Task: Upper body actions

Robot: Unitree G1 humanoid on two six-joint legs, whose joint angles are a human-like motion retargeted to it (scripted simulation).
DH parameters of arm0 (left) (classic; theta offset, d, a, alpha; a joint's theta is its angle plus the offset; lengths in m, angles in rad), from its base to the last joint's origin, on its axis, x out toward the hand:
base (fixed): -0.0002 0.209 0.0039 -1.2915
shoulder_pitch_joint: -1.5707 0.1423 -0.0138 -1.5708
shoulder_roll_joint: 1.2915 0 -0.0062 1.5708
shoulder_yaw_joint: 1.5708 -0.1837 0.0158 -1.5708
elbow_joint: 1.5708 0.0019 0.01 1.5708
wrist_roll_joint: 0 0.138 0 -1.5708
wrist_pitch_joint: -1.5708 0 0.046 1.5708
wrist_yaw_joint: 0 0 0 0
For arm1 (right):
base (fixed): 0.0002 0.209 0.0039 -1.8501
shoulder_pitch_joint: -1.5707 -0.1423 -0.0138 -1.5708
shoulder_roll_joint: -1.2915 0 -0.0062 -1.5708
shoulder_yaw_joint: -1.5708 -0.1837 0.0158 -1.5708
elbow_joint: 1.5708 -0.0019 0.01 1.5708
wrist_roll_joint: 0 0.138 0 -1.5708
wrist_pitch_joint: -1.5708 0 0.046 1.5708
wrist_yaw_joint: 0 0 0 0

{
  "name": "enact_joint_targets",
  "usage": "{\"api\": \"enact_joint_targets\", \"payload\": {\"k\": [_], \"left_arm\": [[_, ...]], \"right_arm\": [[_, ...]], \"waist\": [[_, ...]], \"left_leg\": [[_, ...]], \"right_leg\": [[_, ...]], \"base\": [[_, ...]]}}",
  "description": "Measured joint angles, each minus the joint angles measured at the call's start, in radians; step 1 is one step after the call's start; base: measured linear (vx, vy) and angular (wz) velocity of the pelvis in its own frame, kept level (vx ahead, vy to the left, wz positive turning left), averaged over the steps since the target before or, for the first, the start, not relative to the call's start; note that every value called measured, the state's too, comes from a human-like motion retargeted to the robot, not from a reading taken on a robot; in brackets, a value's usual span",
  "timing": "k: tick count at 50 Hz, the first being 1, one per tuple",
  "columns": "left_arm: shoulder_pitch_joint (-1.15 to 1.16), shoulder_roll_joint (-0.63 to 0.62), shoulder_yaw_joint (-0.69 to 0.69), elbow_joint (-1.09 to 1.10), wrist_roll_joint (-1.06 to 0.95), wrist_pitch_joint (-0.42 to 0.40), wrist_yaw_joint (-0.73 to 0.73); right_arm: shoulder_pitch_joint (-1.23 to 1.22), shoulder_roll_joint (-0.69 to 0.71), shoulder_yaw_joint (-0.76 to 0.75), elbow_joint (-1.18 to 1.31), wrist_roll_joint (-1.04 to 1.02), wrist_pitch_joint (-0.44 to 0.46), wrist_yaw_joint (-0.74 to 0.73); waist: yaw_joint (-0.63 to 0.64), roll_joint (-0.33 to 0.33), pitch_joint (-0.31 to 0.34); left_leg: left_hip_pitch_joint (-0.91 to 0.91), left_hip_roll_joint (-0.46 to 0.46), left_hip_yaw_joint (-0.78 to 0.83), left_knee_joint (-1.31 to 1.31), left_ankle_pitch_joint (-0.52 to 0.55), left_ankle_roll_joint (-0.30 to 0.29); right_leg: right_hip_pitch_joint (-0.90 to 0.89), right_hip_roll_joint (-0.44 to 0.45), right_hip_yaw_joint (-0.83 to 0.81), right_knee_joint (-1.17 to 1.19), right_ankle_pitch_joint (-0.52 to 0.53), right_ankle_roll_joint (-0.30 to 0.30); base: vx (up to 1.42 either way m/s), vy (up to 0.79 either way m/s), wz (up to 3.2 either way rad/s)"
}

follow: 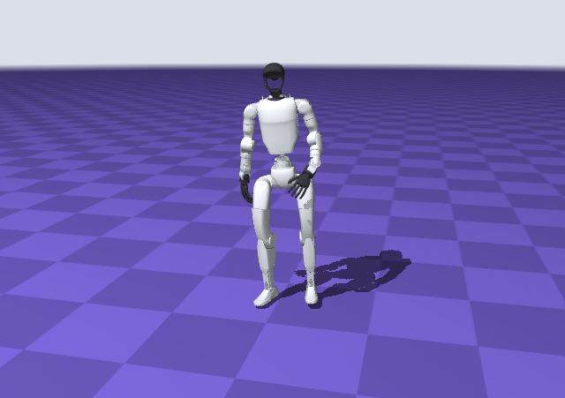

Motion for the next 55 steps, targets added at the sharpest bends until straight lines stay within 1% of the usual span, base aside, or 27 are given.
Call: {"api": "enact_joint_targets", "payload": {"k": [2, 4, 9, 12, 15, 18, 20, 22, 25, 30, 35, 43, 55], "left_arm": [[-0.02, -0.01, -0.001, 0.117, 0.09, 0.045, 0.037], [-0.044, -0.017, -0.011, 0.231, 0.147, 0.112, 0.054], [-0.098, -0.047, -0.018, 0.524, 0.217, 0.279, 0.017], [-0.132, -0.065, -0.005, 0.695, 0.195, 0.376, -0.027], [-0.15, -0.069, 0.015, 0.819, 0.125, 0.473, -0.104], [-0.142, -0.074, 0.056, 0.862, 0.028, 0.514, -0.161], [-0.121, -0.078, 0.084, 0.856, -0.038, 0.517, -0.186], [-0.098, -0.082, 0.105, 0.834, -0.08, 0.504, -0.194], [-0.074, -0.087, 0.123, 0.802, -0.106, 0.484, -0.178], [-0.079, -0.087, 0.107, 0.787, -0.081, 0.466, -0.158], [-0.092, -0.089, 0.098, 0.769, -0.046, 0.462, -0.185], [-0.09, -0.097, 0.101, 0.727, -0.079, 0.448, -0.193], [-0.1, -0.092, 0.092, 0.755, -0.086, 0.443, -0.199]], "right_arm": [[-0.002, 0.003, 0.007, -0.008, -0.002, 0.0, -0.006], [-0.006, 0.005, 0.014, -0.013, -0.007, 0.0, -0.009], [-0.014, 0.01, 0.026, -0.024, -0.019, 0.003, 0.005], [-0.018, 0.013, 0.033, -0.028, -0.018, 0.008, 0.008], [-0.02, 0.016, 0.039, -0.029, -0.015, 0.009, 0.01], [-0.023, 0.017, 0.041, -0.03, -0.014, 0.008, 0.013], [-0.023, 0.016, 0.042, -0.03, -0.013, 0.007, 0.012], [-0.022, 0.016, 0.042, -0.028, -0.011, 0.007, 0.01], [-0.019, 0.015, 0.042, -0.021, -0.007, 0.008, 0.011], [-0.016, 0.015, 0.045, -0.004, -0.009, 0.011, 0.02], [-0.014, 0.017, 0.046, -0.003, -0.019, 0.013, 0.022], [-0.015, 0.02, 0.046, -0.022, -0.013, 0.009, 0.022], [-0.016, 0.017, 0.044, -0.048, -0.009, 0.002, 0.021]], "waist": [[-0.003, -0.003, 0.001], [-0.005, -0.005, 0.001], [-0.015, -0.012, -0.001], [-0.021, -0.016, -0.002], [-0.027, -0.019, -0.001], [-0.032, -0.02, 0.002], [-0.035, -0.019, 0.004], [-0.034, -0.018, 0.005], [-0.03, -0.018, 0.004], [-0.03, -0.018, 0.003], [-0.03, -0.018, 0.001], [-0.024, -0.019, 0.002], [-0.019, -0.019, 0.011]], "left_leg": [[0.0, 0.0, 0.002, 0.0, -0.001, 0.001], [0.0, 0.001, 0.006, 0.0, -0.003, 0.001], [0.0, 0.001, 0.012, -0.003, -0.005, 0.001], [0.002, 0.001, 0.011, -0.004, -0.006, 0.001], [0.006, 0.002, 0.013, -0.004, -0.007, 0.0], [0.008, 0.003, 0.014, -0.004, -0.008, -0.001], [0.01, 0.004, 0.013, -0.003, -0.009, -0.001], [0.011, 0.004, 0.012, -0.002, -0.009, -0.001], [0.012, 0.005, 0.012, -0.002, -0.01, -0.001], [0.012, 0.006, 0.006, -0.001, -0.008, -0.002], [0.009, 0.006, 0.001, -0.001, -0.006, -0.003], [0.007, 0.009, 0.004, -0.001, -0.004, -0.005], [0.001, 0.011, 0.015, -0.001, -0.004, -0.004]], "right_leg": [[-0.001, -0.001, 0.003, 0.0, 0.0, 0.002], [-0.002, -0.003, 0.008, 0.001, 0.001, 0.006], [-0.004, -0.007, 0.013, -0.002, 0.007, 0.014], [-0.004, -0.009, 0.016, -0.004, 0.011, 0.018], [-0.001, -0.01, 0.017, -0.005, 0.015, 0.022], [0.001, -0.012, 0.018, -0.005, 0.018, 0.024], [0.003, -0.012, 0.018, -0.006, 0.019, 0.026], [0.005, -0.011, 0.018, -0.008, 0.02, 0.026], [0.008, -0.012, 0.015, -0.009, 0.021, 0.027], [0.015, -0.014, 0.002, -0.009, 0.018, 0.028], [0.018, -0.015, -0.01, -0.007, 0.015, 0.027], [0.016, -0.012, -0.009, -0.007, 0.015, 0.024], [0.003, -0.006, 0.003, -0.007, 0.019, 0.019]], "base": [[0.0, 0.0, 0.0], [0.0, 0.0, 0.0], [0.0, 0.0, 0.0], [0.0, 0.0, 0.0], [0.0, 0.0, 0.0], [0.0, 0.0, 0.0], [0.0, 0.0, 0.0], [0.0, 0.0, 0.0], [0.0, 0.0, 0.0], [0.0, 0.0, 0.0], [0.0, 0.0, 0.0], [0.0, 0.0, 0.0], [0.0, 0.0, 0.0]]}}
